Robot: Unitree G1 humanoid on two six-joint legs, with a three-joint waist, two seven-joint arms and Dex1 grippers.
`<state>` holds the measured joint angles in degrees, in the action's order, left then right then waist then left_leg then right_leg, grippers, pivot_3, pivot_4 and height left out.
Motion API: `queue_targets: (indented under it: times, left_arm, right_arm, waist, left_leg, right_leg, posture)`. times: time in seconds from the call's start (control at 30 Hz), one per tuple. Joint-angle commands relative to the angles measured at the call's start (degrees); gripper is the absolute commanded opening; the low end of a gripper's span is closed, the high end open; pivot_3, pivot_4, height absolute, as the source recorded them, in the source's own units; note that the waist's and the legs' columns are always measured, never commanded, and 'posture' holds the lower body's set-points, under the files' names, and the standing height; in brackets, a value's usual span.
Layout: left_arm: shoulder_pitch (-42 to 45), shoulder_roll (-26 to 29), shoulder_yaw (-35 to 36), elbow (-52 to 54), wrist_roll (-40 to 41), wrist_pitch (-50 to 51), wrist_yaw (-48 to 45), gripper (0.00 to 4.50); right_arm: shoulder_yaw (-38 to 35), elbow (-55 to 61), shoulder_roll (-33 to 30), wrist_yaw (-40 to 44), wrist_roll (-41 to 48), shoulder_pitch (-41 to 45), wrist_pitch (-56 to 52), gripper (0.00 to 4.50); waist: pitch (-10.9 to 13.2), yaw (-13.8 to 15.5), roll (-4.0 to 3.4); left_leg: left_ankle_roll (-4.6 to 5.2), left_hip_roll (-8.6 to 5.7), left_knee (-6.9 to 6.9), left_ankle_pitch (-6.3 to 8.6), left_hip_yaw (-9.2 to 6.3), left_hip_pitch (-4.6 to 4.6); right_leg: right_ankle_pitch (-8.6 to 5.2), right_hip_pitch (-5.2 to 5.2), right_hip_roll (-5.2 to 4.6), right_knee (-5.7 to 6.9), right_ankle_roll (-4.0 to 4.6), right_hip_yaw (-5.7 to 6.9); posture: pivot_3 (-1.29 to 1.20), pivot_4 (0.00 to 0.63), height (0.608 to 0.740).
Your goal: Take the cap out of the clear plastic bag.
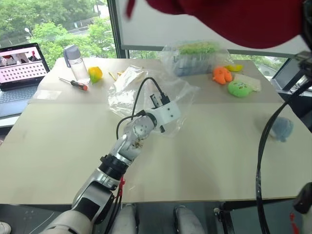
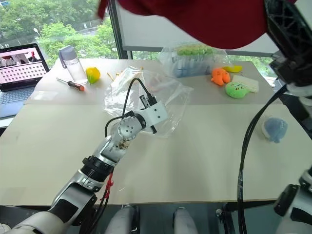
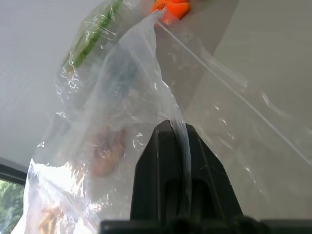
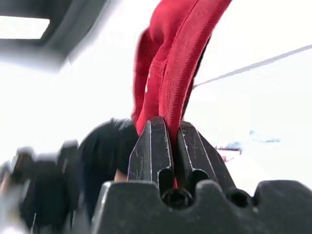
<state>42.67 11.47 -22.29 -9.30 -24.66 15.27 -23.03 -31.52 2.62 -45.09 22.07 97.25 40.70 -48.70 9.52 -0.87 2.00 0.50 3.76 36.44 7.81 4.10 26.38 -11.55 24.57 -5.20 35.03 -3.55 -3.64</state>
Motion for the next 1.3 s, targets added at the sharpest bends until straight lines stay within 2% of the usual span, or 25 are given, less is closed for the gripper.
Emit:
queue_targets:
  times: [0.03,0.17,0.23,0.33,0.43,0.57,0.63,0.7,0.8,1.0,1.07,1.13,1.23,1.3]
  left_arm:
    - [0.24,0.48,0.87,2.87,-0.36,0.05,0.28,0.0]
    - [-0.25,0.75,0.81,3.68,-0.47,0.6,0.18,0.0]
    - [-0.74,1.08,0.41,4.45,-0.73,1.05,-0.33,0.0]
    - [-2.47,2.02,-0.44,6.4,-0.52,3.8,-3.1,0.0]
    - [-4.17,3.22,-0.44,8.49,-0.75,5.95,-4.67,0.0]
    - [-6.89,6.64,-0.03,12.26,-1.63,6.67,-6.29,0.0]
    - [-9.72,8.9,0.63,15.0,-1.45,7.31,-7.6,0.0]
    - [-11.44,10.48,0.76,16.37,-1.36,7.42,-8.18,0.0]
    - [-11.73,11.23,0.65,16.37,-1.34,7.11,-8.31,0.0]
    - [-10.6,9.94,-0.14,15.47,-1.02,6.63,-8.43,0.0]
    - [-11.45,8.67,0.53,16.24,1.52,8.75,-10.24,0.0]
    - [-12.08,8.06,1.26,16.82,3.48,9.65,-11.7,0.0]
    - [-12.95,7.79,2.26,17.73,7.89,8.9,-14.81,0.76]
    - [-13.4,8.45,2.11,18.63,12.18,8.4,-19.59,1.56]
  right_arm:
    - [2.59,-4.69,5.96,-7.29,-9.05,2.31,7.05,0.01]
    - [2.85,-11.16,13.06,-14.38,-16.38,3.4,12.32,0.01]
    - [1.81,-14.24,17.7,-18.05,-17.15,2.95,13.77,0.01]
    - [1.57,-16.1,23.31,-20.1,-15.13,-2.38,10.01,0.01]
    - [1.52,-16.45,25.71,-19.81,-17.39,-6.99,9.53,0.01]
    - [-3.76,-22.45,28.22,-25.95,-20.34,-6.33,17.8,0.01]
    - [-4.16,-22.83,28.28,-26.95,-21.4,-6.36,17.76,0.74]
    - [-4.16,-23.11,28.41,-27.44,-22.55,-6.39,17.28,1.22]
    - [-4.4,-23.17,28.29,-27.94,-23.77,-5.63,16.78,2.32]
    - [-0.77,-21.28,22.05,-28.26,-27.94,-6.11,8.56,4.37]
    - [1.11,-12.01,14.82,-19.49,-23.52,-13.13,-2.51,4.47]
    - [1.26,-4.28,9.38,-12.72,-21.1,-18.92,-7.94,4.47]
    - [-0.68,4.41,3.7,-5.37,-21.66,-24.65,-8.02,4.5]
    - [-1.51,7.91,1.9,-0.4,-23.59,-26.09,-4.96,4.5]
  waist:
    - [-0.02,-0.18,-0.05]
    - [-0.02,-0.02,-0.07]
    - [-0.02,0.04,-0.07]
    - [-0.03,0.11,-0.08]
    - [-0.03,0.22,-0.11]
    - [0.03,0.01,-0.2]
    - [0.02,-0.12,-0.23]
    - [0.0,-0.31,-0.26]
    - [0.0,-0.53,-0.26]
    - [0.01,-0.42,-0.27]
    - [0.0,0.34,-0.34]
    - [-0.02,0.53,-0.37]
    - [-0.03,0.09,-0.38]
    - [-0.04,-0.33,-0.39]
  left_leg:
    - [0.01,0.01,-0.01,-0.01,0.0,-0.02]
    - [0.07,0.0,-0.03,-0.04,0.0,-0.01]
    - [0.09,0.0,-0.06,-0.05,0.0,0.01]
    - [0.09,0.0,-0.2,-0.05,0.0,0.02]
    - [0.09,0.0,-0.36,-0.05,-0.02,0.02]
    - [0.1,-0.02,-0.37,-0.06,-0.01,0.08]
    - [0.1,0.0,-0.37,-0.07,-0.01,0.06]
    - [0.1,0.04,-0.38,-0.07,-0.01,-0.01]
    - [0.1,0.08,-0.37,-0.07,-0.01,-0.03]
    - [0.18,0.06,-0.35,-0.12,0.0,-0.02]
    - [0.18,0.05,-0.35,-0.12,0.0,-0.01]
    - [0.19,0.02,-0.37,-0.13,0.0,0.04]
    - [0.21,0.0,-0.45,-0.11,0.01,0.06]
    - [0.23,0.03,-0.45,-0.09,0.0,0.0]
  right_leg:
    - [0.01,0.01,0.01,0.02,0.0,0.0]
    - [0.03,0.03,0.03,0.03,-0.04,-0.01]
    - [0.18,0.04,0.02,0.01,-0.37,-0.01]
    - [0.15,0.05,0.04,-0.02,-0.4,0.01]
    - [0.06,0.05,0.02,-0.01,-0.37,0.11]
    - [0.06,0.18,0.01,0.02,-0.36,0.09]
    - [0.07,0.18,0.03,0.04,-0.34,0.09]
    - [0.09,0.16,0.05,0.07,-0.31,0.09]
    - [0.14,0.16,0.08,0.08,-0.23,0.09]
    - [0.12,0.14,0.05,0.06,0.0,0.09]
    - [0.08,0.14,0.05,0.02,0.06,0.09]
    - [-0.09,0.12,-0.06,0.05,-0.05,0.16]
    - [-0.1,0.1,-0.07,-0.02,-0.29,0.16]
    - [-0.1,0.09,-0.01,0.0,-0.28,0.15]
  posture:
    - [0.0,0.15,0.739]
    - [0.0,0.15,0.739]
    - [0.0,0.15,0.739]
    - [0.0,0.15,0.739]
    - [0.0,0.15,0.739]
    - [0.0,0.15,0.739]
    - [0.0,0.15,0.739]
    - [0.0,0.15,0.739]
    - [0.0,0.15,0.739]
    - [0.0,0.15,0.739]
    - [0.0,0.15,0.739]
    - [0.0,0.15,0.739]
    - [0.0,0.15,0.739]
    - [0.0,0.15,0.739]
